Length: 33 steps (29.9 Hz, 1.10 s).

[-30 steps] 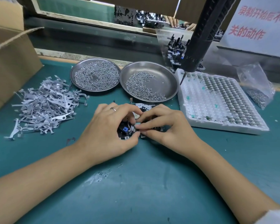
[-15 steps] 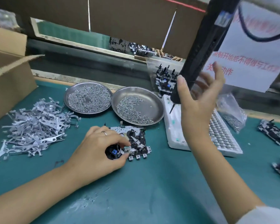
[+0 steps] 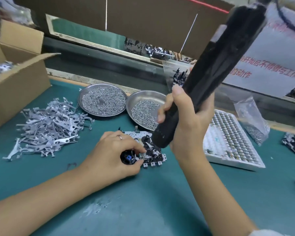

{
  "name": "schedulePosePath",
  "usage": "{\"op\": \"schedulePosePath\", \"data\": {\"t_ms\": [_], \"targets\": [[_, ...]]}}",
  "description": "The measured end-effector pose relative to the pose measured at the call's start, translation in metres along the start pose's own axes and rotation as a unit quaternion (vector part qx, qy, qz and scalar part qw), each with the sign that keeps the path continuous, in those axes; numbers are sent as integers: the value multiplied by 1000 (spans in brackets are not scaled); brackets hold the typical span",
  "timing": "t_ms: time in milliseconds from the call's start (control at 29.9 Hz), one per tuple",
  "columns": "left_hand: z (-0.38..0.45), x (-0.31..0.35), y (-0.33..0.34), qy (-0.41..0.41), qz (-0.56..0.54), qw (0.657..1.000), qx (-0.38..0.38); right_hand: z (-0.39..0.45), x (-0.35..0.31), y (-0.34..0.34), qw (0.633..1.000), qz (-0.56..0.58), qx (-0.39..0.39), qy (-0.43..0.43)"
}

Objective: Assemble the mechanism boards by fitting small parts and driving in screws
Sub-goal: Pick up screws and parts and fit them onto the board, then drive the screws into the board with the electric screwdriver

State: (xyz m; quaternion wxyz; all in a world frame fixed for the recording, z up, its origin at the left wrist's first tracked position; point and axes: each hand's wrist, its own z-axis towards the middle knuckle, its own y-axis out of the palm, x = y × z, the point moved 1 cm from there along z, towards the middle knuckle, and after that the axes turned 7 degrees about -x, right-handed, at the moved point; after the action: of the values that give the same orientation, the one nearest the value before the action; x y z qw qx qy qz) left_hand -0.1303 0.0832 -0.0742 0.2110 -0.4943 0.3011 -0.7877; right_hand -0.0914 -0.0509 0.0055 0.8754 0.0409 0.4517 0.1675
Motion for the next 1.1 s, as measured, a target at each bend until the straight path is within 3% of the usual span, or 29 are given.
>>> {"op": "schedulePosePath", "data": {"t_ms": [1102], "targets": [[1,1,-1,28,-16,999,-3,-16,14,17,999,48,-9,-17]]}}
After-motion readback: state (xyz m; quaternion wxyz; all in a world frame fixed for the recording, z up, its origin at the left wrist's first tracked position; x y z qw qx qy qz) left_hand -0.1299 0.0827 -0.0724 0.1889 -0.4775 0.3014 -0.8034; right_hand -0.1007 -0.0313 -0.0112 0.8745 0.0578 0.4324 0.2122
